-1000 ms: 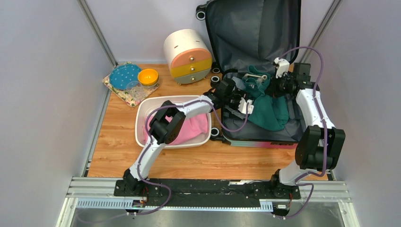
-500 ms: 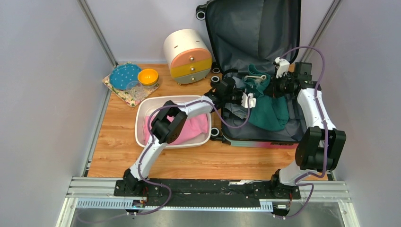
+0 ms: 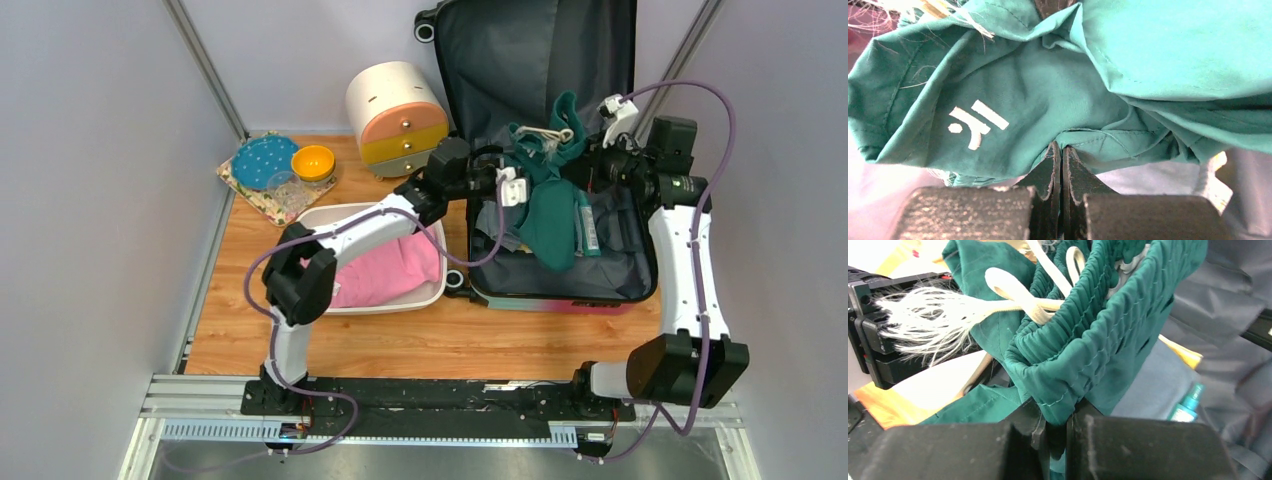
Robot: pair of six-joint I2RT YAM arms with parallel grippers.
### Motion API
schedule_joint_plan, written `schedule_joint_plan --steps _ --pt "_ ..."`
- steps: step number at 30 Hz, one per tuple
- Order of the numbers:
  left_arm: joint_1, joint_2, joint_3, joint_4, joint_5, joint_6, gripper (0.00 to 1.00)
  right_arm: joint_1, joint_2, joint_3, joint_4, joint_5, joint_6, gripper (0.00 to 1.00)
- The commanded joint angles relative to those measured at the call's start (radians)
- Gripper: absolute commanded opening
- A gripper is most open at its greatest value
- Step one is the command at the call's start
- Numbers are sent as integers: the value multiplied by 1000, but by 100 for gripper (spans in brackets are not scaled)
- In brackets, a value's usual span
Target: Open, take out, and arrange the luggage
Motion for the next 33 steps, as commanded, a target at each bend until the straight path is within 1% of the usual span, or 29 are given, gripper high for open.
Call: schedule_joint_plan --steps 1,2,3,4,5,6,7,8,9,10,11,12,13,14,15,16,18,20,22,24,26,28,29,31,33 --pt "29 -204 -164 11 86 -51 0 77 -58 56 48 -75 77 0" --pt "35 -238 -202 6 92 -54 0 102 -59 54 63 -72 103 0" --pt "41 -273 -242 8 101 -57 0 172 -67 51 72 -56 117 0" --pt "52 -343 -326 8 114 -54 0 206 -69 41 80 -45 126 0" --pt "69 -379 -368 6 115 -60 0 243 -73 31 101 -33 137 0" --pt "81 -414 -408 2 112 -63 0 324 -78 21 115 4 154 0" --pt "95 -479 -482 -4 121 -66 0 366 -79 -5 132 24 163 0" --pt "128 -514 -520 -12 129 -74 0 407 -76 -16 164 44 168 0" --pt "145 -545 -594 -14 132 -77 0 496 -69 -25 177 93 169 0" --pt "164 -604 -632 -15 140 -80 0 537 -58 -29 186 114 171 0" --pt "184 -632 -667 -32 144 -68 0 577 -24 -26 200 134 171 0" --pt "225 -663 -740 -41 155 -62 0 645 -3 -21 206 171 180 0" --pt "253 -719 -783 -44 193 -51 0 674 20 -15 213 194 183 0" --pt "279 -746 -826 -40 210 -27 0 702 70 -4 233 222 188 0" --pt "329 -770 -906 -40 224 -4 0 751 97 4 249 263 192 0" --pt "357 -809 -943 -38 245 19 0 775 123 14 259 285 207 0" --pt "411 -830 -1017 -21 273 58 0 834 207 54 290 329 218 0" --pt "483 -840 -1048 -9 308 84 0 863 291 83 321 349 240 0" --pt "550 -837 -1078 -7 350 104 0 897 347 149 330 368 275 0" --pt "592 -835 -1095 2 373 104 0 918 416 189 347 386 307 0" --pt "647 -841 -1097 -35 420 131 0 932 477 232 364 411 333 0" --pt "679 -853 -1101 -70 469 185 0 949 511 257 372 428 355 0" --pt "702 -861 -1103 -117 486 206 0 957 540 260 379 435 361 0" --pt "719 -884 -1112 -170 508 257 0 973 565 267 387 448 366 0" --pt "731 -907 -1138 -178 502 274 0 992 589 284 387 431 350 0"
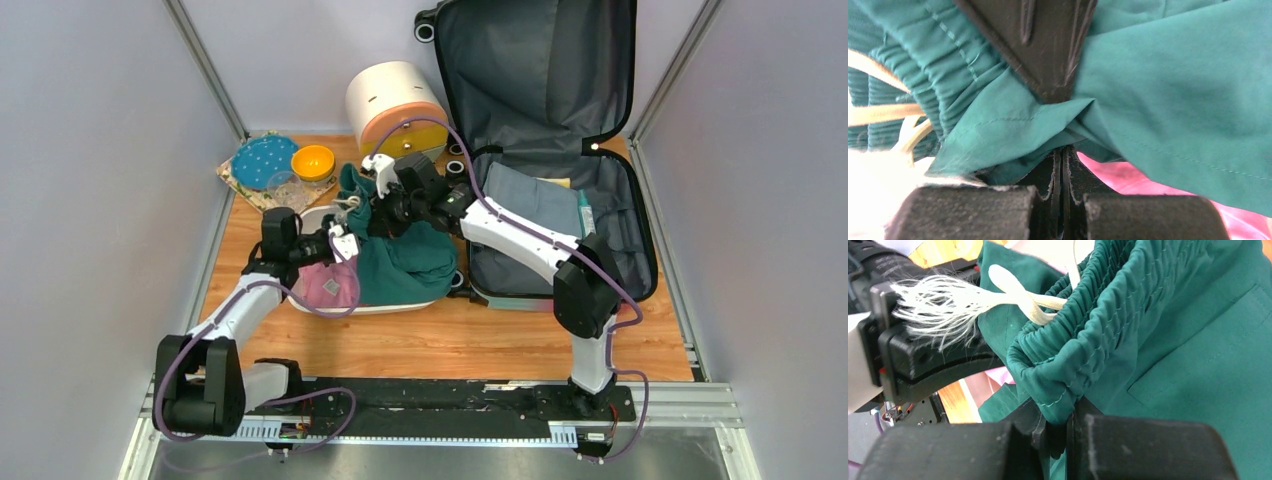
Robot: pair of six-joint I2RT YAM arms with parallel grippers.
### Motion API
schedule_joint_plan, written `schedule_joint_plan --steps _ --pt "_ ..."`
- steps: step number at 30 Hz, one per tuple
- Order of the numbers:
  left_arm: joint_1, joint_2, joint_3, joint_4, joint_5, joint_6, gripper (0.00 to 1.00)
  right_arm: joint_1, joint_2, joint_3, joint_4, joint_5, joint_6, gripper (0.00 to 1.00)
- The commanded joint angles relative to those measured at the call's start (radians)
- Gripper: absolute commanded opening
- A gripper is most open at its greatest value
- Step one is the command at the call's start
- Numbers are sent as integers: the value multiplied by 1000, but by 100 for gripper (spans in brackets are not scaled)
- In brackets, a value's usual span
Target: Open, take out, and arrange the luggage
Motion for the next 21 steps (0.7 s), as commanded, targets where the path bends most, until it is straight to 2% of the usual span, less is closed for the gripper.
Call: schedule_joint_plan --steps 1,6,10,12,16,21 --pt "21 -97 -41 -50 107 110 0 31 40 70 89 26 12 0" --pt "21 -183 -72 -7 19 -28 0 17 52 178 50 -49 -78 0" --pt "19 -271 -64 0 -86 -210 0 -6 71 289 -41 -146 -184 0" --pt "15 -327 -61 -16 -111 -263 0 -7 98 392 -107 -234 -282 0" --pt "-37 -436 -88 -54 -295 -356 0 8 177 599 -356 -313 -500 0" --pt "-116 -562 -183 -89 -429 -393 0 26 238 661 -438 -310 -771 0"
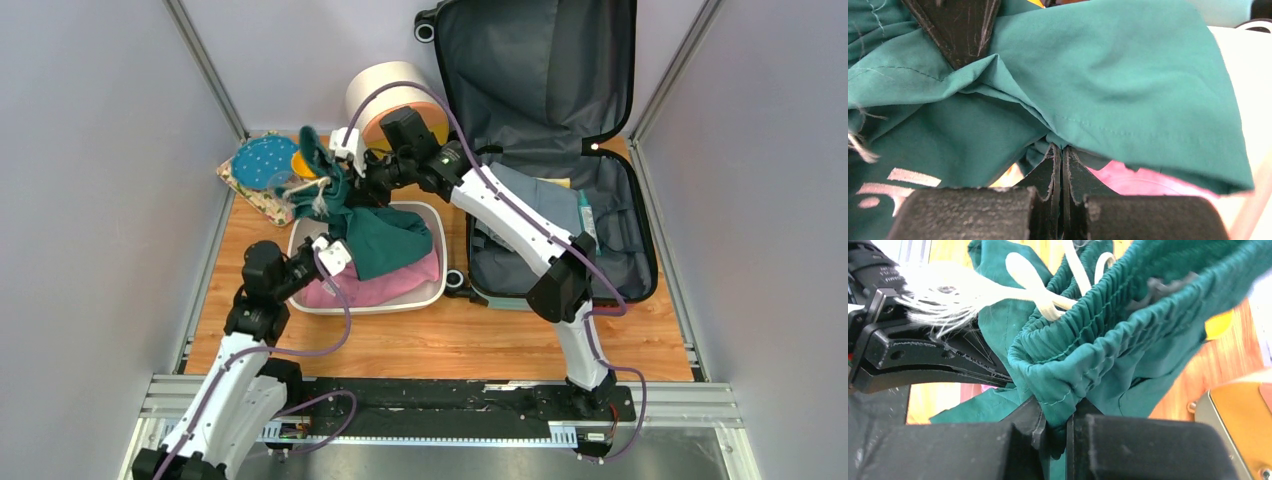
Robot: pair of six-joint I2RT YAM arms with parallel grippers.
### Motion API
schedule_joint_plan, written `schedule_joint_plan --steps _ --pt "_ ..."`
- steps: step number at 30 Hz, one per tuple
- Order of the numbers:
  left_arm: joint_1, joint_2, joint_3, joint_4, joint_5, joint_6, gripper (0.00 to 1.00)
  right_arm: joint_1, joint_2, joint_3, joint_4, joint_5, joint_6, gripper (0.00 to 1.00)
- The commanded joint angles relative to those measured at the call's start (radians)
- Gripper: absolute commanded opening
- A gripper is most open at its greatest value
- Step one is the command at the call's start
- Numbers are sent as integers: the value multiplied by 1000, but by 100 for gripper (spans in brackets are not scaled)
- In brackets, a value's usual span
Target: Open, take out, and arrange the luggage
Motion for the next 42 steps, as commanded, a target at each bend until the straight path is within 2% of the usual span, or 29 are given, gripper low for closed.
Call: schedule_joint_plan --steps 1,3,6,10,11,12,13,14,16,17,18,20,21,24,26,29,30,33,35,38,42 --pt "-60 -89 -89 -34 -173 -91 0 30 37 41 -100 -62 -342 0" --pt "-103 -119 -126 -33 -210 -93 0 39 34 -11 -97 -62 -440 0" --pt "-166 -126 -155 -80 -279 -63 0 52 33 -74 -103 -67 -480 0" --pt "-184 -115 -157 -248 -157 12 0 67 8 -196 -146 -50 -569 0" --pt "-184 -112 -146 -293 -119 25 12 72 1 -226 -149 -46 -584 0" --pt "-184 -104 -100 -356 -16 50 20 72 -7 -267 -151 -30 -592 0" --pt "-186 -103 -71 -493 38 118 26 75 -21 -287 -155 -23 -603 0" --pt "-184 -103 -16 -557 81 146 35 78 -28 -304 -157 -12 -603 0" --pt "-184 -95 46 -736 196 214 49 82 -45 -347 -158 5 -606 9" --pt "-184 -89 107 -791 225 239 62 87 -51 -358 -157 26 -610 14" --pt "-184 -78 136 -883 266 269 65 90 -55 -368 -157 36 -604 25" --pt "-186 -64 213 -942 281 268 65 92 -62 -367 -155 66 -533 36" --pt "-184 -49 238 -1000 285 276 65 90 -67 -358 -155 80 -500 49" --pt "-181 -9 322 -1057 249 196 65 69 -103 -327 -154 114 -401 61" --pt "-172 35 372 -1086 242 162 63 37 -137 -321 -152 91 -358 61" --pt "-68 74 408 -1087 314 87 62 -17 -208 -335 -134 63 -266 62" --pt "-7 84 410 -1010 327 -13 62 -31 -234 -336 -132 60 -221 62" --pt "97 162 431 -862 293 -185 59 -94 -265 -368 -109 65 -157 60" --pt "104 239 452 -810 247 -240 56 -118 -271 -385 -117 98 -104 56" --pt "98 317 456 -803 299 -201 51 -123 -279 -451 -114 117 -25 45" --pt "24 371 401 -767 215 -160 42 -108 -245 -531 -94 108 66 36"
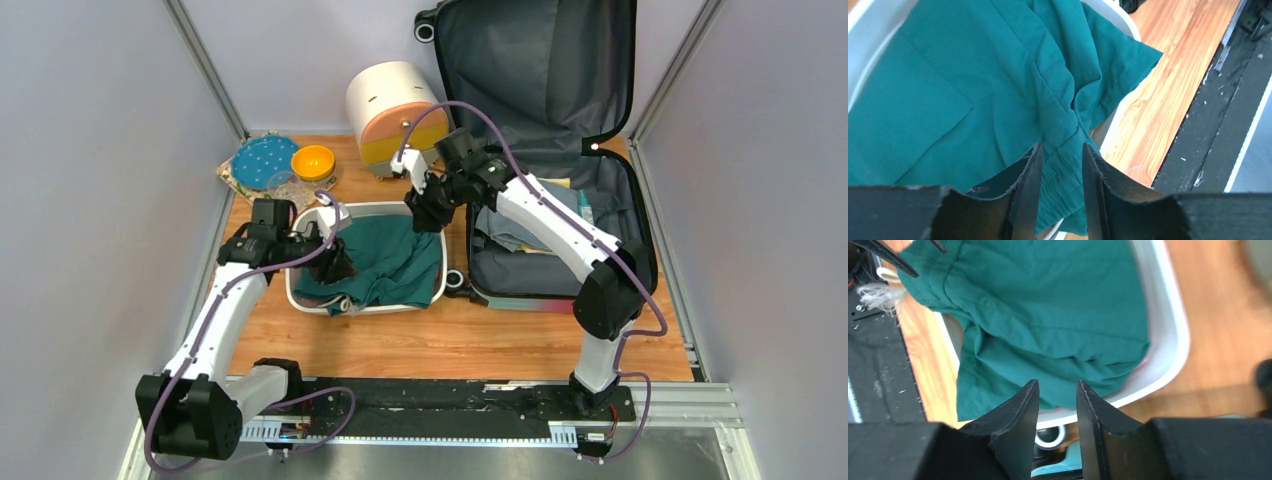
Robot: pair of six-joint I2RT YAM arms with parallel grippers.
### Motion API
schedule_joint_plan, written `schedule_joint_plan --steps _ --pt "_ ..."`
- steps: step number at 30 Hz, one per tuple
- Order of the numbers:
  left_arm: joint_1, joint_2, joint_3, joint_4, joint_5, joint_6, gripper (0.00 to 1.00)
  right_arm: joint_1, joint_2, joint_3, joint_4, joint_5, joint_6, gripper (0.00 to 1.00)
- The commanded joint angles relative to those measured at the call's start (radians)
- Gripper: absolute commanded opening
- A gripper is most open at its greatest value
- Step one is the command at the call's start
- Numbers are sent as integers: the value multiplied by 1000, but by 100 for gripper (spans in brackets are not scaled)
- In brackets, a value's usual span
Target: Open, take out, and arrange the luggage
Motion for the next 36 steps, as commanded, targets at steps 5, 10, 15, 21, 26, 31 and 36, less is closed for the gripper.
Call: schedule_joint_plan --steps 5,10,15,21,26,31,36 --pt "-101 67 -194 190 -155 -26 37 61 139 -75 39 82 168 33" --pt "-113 131 -262 363 -248 -81 35 62 280 19 55 176 170 33" --pt "-113 171 -227 376 -230 -112 44 32 293 102 56 193 190 39" --pt "-115 79 -101 278 -153 -144 60 -75 54 41 56 99 265 55" --pt "-113 13 -10 273 -196 -248 65 -219 -90 -39 66 236 349 58" --pt "-113 -27 0 314 -247 -318 72 -313 -123 -130 89 481 444 58" --pt "-115 -51 -6 348 -279 -328 72 -316 -74 -151 63 634 585 64"
